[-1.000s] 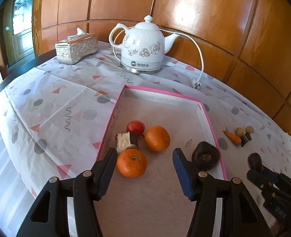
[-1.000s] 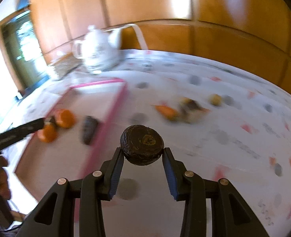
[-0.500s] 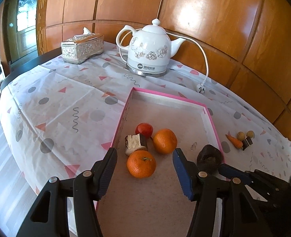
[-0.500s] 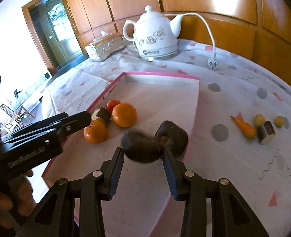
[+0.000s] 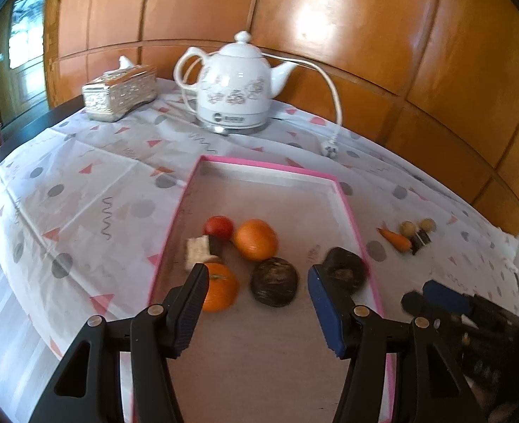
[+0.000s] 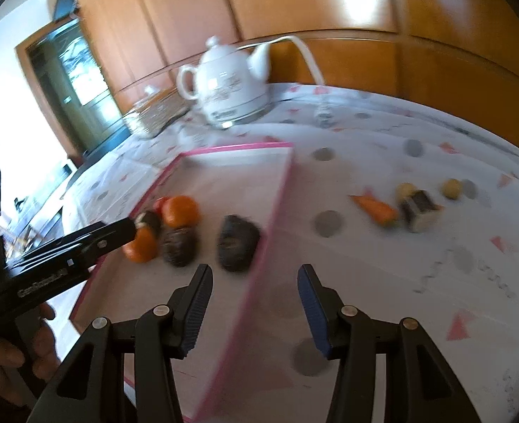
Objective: Organize fruits
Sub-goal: 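Grasp a small potato with right tool while left tool moves toward the carrot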
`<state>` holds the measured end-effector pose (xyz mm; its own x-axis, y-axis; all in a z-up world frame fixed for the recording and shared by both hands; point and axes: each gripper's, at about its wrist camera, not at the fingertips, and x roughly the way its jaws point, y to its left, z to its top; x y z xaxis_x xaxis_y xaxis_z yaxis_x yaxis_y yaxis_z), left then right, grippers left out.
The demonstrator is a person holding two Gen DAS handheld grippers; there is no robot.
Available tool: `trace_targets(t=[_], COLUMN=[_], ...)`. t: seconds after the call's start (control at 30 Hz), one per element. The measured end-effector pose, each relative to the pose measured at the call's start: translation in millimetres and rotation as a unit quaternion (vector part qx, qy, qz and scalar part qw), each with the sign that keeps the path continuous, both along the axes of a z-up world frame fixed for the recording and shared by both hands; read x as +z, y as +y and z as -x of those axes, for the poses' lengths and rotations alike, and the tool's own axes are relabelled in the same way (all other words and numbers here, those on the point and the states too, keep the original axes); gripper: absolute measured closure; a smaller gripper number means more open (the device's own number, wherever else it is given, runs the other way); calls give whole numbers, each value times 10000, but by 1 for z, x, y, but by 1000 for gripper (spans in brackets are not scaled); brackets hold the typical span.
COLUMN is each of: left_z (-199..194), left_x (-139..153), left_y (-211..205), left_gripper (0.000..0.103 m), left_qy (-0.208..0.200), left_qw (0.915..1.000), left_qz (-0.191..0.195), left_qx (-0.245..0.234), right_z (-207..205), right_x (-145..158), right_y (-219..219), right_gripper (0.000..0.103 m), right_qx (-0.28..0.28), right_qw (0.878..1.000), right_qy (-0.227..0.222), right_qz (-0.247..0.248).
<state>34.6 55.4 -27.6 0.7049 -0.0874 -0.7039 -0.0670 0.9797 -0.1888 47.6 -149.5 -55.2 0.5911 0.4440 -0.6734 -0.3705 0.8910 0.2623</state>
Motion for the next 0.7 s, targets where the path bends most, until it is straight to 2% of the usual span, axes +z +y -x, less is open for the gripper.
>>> trace_targets(t=[0.3,0.37,0.5,0.57,0.7], left_z=[-5,-9,-16,-22,-32], left_x=[4,4,5,5,4], left_y=[-43,-52,-70,-78,-94], left_gripper=[44,44,44,44,44], left_qy=[-10,14,24,50,87], left_qw=[9983,9978,9967,9962,9954], left_qz=[-41,-28,-50,-47,-17], left_qx=[-582,-669,-809,-865,-958], right_z=[-14,-20,-29,-35,-48], right_x=[-16,-19,-25,-27,-32], right_y=[-66,-79,-100,-108,-124], right_gripper=[53,57,57,62,62], right_qx=[-946,-1122,-1364,-1473,-1668], right_qw=[9954,9935,9903,9886,9852], right_qy=[148,180,234,256,309], right_qz=[58,87,154,185,224])
